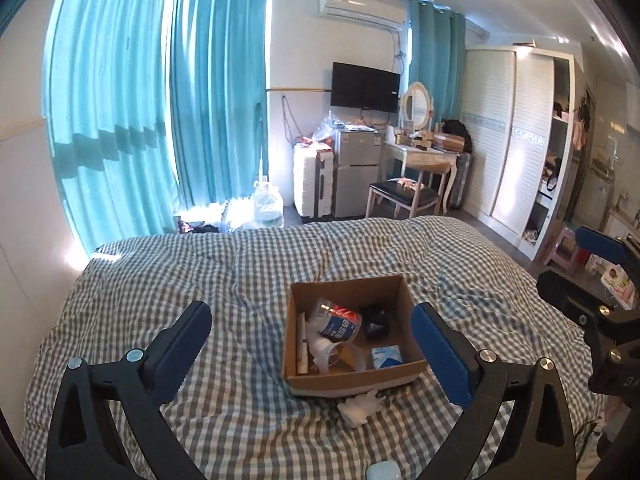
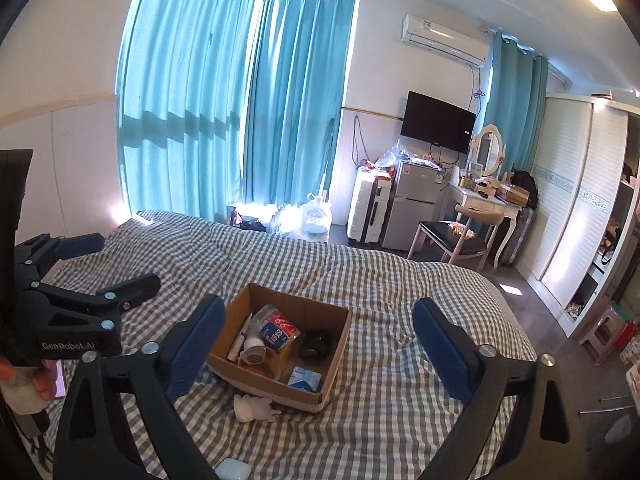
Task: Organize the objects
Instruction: 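Grasp the white earbud case with the right tool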
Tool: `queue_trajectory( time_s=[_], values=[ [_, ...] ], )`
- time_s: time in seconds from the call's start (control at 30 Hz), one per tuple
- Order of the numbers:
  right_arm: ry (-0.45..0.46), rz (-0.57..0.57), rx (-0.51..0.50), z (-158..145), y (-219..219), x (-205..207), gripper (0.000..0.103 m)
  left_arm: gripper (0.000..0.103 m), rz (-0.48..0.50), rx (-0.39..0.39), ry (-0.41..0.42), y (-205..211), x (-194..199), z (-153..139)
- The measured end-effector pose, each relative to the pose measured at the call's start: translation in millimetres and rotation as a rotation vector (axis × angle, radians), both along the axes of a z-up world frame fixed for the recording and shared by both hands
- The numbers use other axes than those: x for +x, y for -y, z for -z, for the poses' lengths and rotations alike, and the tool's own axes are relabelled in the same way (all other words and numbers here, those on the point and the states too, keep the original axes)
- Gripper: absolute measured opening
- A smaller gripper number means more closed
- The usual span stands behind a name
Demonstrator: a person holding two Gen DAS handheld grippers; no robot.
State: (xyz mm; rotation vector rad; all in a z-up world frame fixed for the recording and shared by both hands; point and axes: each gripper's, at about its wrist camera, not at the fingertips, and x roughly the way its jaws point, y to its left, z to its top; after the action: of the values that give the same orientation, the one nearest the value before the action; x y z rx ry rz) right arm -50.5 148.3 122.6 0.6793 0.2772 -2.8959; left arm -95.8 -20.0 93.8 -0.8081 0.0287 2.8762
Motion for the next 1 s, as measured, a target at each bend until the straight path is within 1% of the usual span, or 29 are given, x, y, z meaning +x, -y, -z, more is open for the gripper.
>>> queue_trajectory(
  time_s=[0.07,0.13,0.2,0.3,0.4,0.47,0.57,0.63,0.7,0.77,0.9,1.0],
  values=[
    [0.005,-0.005,0.012,5,4,7,0.099,0.103,-0.022,0.0,0.003,5,8,9],
    [0.019,-0.006,0.024,17,8,11,0.099,0.103,-0.043,-0.008,0.007,9,15,18],
    [0.041,-0.013,0.023,30,8,13,0.099,0.103,-0.072,-0.009,0.018,14,23,34],
    [0.084,-0.019,0.007,58,10,13,0.099,0.103,-0.103,0.008,0.034,21,33,62],
    [0.122,-0.032,-0.005,94,11,14,0.099,0.103,-0.121,0.034,0.059,26,36,92],
    [0.136,-0.034,-0.007,117,9,12,0.099,0.103,-0.124,0.032,0.09,28,32,115],
    [0.212,-0.007,-0.016,156,7,3,0.099,0.103,-0.115,0.008,0.138,25,28,143],
    [0.256,0.001,-0.032,178,5,-2,0.099,0.103,-0.109,-0.022,0.149,21,30,155],
    [0.277,0.005,-0.033,191,8,-3,0.099,0.103,-0.109,-0.061,0.154,16,33,166],
    [0.307,0.003,-0.022,205,13,-5,0.099,0.103,-0.109,-0.084,0.169,14,36,176],
    [0.356,-0.012,-0.006,228,21,-7,0.099,0.103,-0.131,-0.077,0.225,23,35,196],
    [0.411,-0.016,0.014,251,27,-8,0.099,0.103,-0.144,-0.062,0.26,29,32,206]
  ],
)
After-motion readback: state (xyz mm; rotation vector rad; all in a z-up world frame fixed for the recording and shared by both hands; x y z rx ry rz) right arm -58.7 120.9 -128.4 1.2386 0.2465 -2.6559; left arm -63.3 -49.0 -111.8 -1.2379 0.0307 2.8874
